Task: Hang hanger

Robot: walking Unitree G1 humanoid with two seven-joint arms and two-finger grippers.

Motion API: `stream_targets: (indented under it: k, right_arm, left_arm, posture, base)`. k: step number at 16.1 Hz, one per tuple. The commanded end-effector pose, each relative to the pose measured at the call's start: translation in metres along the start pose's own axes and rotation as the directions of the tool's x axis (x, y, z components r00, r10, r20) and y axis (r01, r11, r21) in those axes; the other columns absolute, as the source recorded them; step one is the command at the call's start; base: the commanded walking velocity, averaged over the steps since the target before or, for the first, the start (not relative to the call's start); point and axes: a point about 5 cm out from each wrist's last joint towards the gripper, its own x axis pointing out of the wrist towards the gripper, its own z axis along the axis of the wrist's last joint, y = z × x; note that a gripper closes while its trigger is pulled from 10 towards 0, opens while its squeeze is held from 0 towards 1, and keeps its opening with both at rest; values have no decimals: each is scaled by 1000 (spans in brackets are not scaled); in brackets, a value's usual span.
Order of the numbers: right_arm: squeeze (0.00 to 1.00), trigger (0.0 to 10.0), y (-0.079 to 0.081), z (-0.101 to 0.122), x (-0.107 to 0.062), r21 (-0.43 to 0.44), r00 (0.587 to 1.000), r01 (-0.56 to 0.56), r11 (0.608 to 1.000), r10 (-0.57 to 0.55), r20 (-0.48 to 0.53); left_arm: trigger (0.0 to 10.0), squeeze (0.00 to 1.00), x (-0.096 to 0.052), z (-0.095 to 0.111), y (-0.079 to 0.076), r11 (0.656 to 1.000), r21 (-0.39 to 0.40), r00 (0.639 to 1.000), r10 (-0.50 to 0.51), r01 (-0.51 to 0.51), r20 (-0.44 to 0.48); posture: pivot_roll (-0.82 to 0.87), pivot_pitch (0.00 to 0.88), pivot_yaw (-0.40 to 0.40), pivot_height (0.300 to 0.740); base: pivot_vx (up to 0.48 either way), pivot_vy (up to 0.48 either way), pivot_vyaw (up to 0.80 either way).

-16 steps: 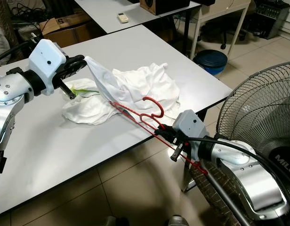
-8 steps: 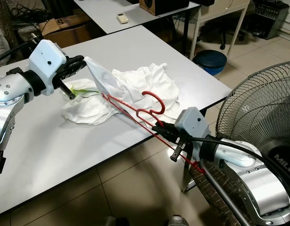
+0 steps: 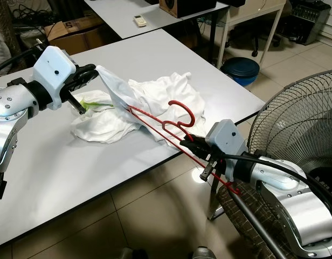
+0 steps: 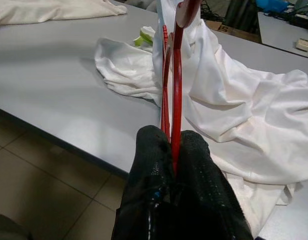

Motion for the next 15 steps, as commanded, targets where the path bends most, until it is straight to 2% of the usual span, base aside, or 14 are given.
stream_targets:
  k: [1,6,10,13,15]
  right_arm:
    - [0,10000,0,3,2,-18,1000,7,1000,-7,13]
    - [0,10000,-10,12,11,-58,992,107,993,-102,73]
    - [0,10000,-8,13,14,-60,993,95,994,-90,82]
    - [0,10000,-2,25,12,-50,986,74,996,-65,155]
    - [0,10000,-2,33,8,-57,983,65,996,-54,178]
  left_arm:
    - [0,0,0,1,2,1000,12,1000,-4,4,-2]
    - [0,0,2,4,-2,999,8,1000,-31,31,3]
    - [0,0,4,5,-5,999,6,999,-43,43,4]
    - [0,0,3,0,-5,999,27,999,-45,46,-30]
    - [0,0,3,-3,0,999,40,999,1,1,-51]
  posture:
    - [-170,68,125,740]
    - [-165,68,129,740]
    - [-163,70,130,740]
    - [-163,70,130,740]
    - [-163,70,130,740]
  base:
    - [0,0,0]
    - [0,0,0]
    - [0,0,0]
    - [0,0,0]
    - [0,0,0]
